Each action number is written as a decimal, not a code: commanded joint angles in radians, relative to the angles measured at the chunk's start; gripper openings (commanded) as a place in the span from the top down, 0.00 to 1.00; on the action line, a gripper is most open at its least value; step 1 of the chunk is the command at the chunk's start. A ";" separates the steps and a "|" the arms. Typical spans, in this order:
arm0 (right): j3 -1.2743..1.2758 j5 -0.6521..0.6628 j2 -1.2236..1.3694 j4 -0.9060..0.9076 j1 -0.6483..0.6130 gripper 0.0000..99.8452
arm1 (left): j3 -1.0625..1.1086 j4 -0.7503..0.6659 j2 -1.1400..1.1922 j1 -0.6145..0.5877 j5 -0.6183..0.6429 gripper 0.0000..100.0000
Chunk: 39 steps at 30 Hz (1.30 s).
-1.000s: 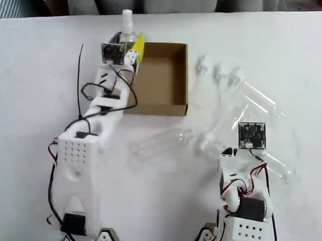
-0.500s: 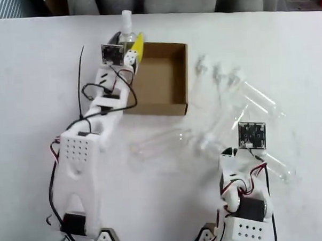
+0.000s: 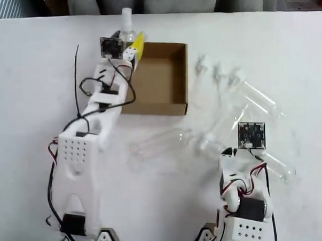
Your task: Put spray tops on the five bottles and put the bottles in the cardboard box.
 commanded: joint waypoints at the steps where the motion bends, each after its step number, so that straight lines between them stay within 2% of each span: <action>1: 0.021 0.012 -0.013 -0.018 -0.005 0.99 | 0.043 0.026 -0.074 -0.016 -0.009 0.79; 6: 0.021 0.012 -0.013 -0.018 -0.005 0.99 | 0.087 0.023 -0.111 -0.018 -0.009 0.78; 12: 0.021 0.012 -0.013 -0.018 -0.005 0.99 | 0.120 0.026 -0.124 -0.010 -0.009 0.68; 27: 0.021 0.014 -0.012 -0.018 -0.005 0.99 | 0.126 0.028 -0.177 -0.018 0.035 0.68; 39: 0.021 0.014 -0.012 -0.021 -0.005 0.99 | 0.483 0.028 -0.524 -0.007 0.032 0.68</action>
